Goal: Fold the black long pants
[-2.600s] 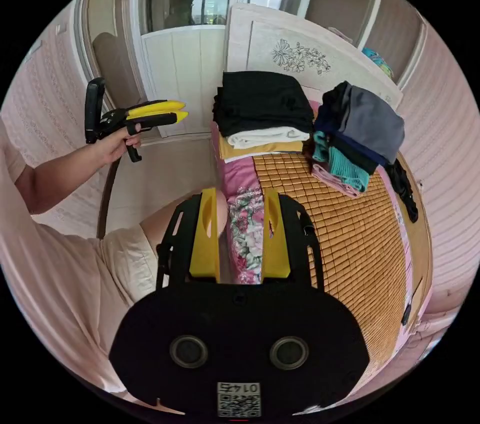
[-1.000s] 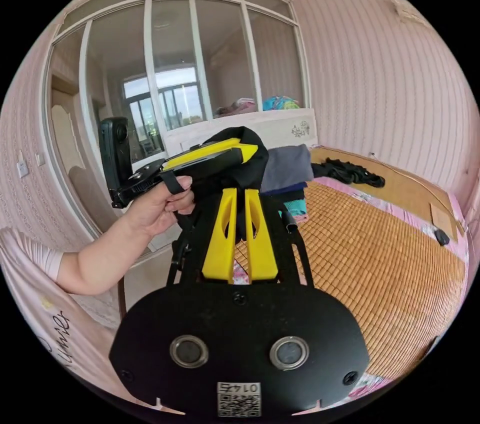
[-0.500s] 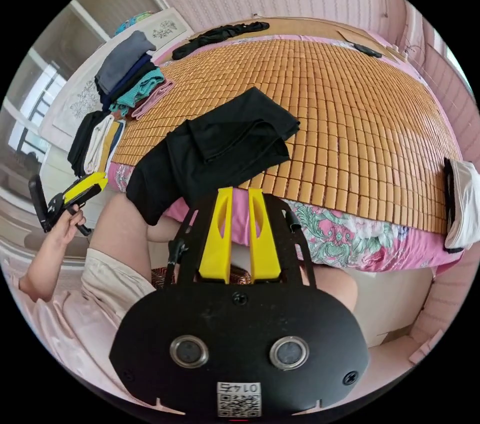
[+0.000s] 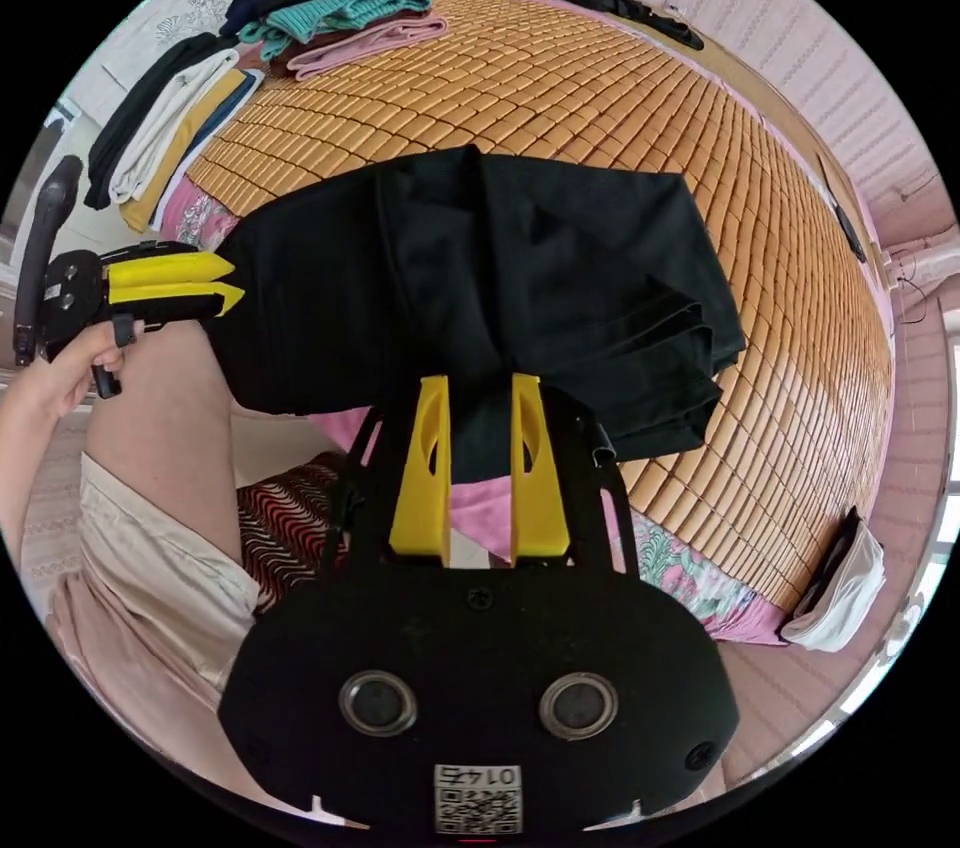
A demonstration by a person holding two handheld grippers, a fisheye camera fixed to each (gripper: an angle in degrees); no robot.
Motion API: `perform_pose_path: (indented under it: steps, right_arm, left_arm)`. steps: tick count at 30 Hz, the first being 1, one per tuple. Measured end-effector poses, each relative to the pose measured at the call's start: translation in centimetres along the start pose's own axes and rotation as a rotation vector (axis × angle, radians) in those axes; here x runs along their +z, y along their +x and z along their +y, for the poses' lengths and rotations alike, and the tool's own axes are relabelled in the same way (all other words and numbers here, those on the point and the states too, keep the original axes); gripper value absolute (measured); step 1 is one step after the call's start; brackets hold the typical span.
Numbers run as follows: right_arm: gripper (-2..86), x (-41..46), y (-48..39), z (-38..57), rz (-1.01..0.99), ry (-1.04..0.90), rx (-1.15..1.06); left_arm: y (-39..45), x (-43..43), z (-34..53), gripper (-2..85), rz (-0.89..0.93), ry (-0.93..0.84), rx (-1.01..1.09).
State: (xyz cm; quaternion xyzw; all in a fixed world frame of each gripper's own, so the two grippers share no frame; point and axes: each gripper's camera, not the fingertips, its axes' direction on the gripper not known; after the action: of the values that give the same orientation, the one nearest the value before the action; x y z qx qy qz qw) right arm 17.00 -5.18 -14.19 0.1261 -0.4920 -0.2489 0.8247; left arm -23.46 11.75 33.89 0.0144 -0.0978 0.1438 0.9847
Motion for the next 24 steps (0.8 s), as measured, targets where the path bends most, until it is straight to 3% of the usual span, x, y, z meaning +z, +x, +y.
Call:
perform_pose_path:
  steps: [3,6,11,14,18,21,24]
  right_arm:
    - [3.8,-2.3,1.6,0.7,-0.018,0.0,-0.002]
    - [3.0,-6.5,5.9,3.2,-0.03,0.11,0.083]
    - [2.2,-15.4,16.6,10.1,0.003,0.288,0.348]
    - [2.1,-19.6,20.3,14.3,0.062,0.361,0.463]
    - [2.2,-21.8,22.3,18.4,0.118,0.375,0.559]
    - [2.3,-22.5,22.9,21.0,0.133,0.364,0.608]
    - [2.4,-22.8,23.2,22.9,0.104,0.362,0.632]
  left_arm:
    - [0.8,-0.5,-0.5,0.3,0.047,0.009,0.028]
    - [0.9,-3.6,-0.2,-0.7,0.034,0.125,0.071]
    - [-0.7,-7.5,-1.0,-0.6,0.007,0.229,0.063]
    - [0.3,-5.6,-0.9,0.5,-0.004,0.19,0.1]
    - [2.6,0.0,-1.5,10.9,-0.07,-0.004,0.095]
    - [2.9,0.4,-0.9,10.0,-0.067,0.023,0.053]
    - [3.7,-0.2,0.0,2.4,-0.034,0.026,0.1]
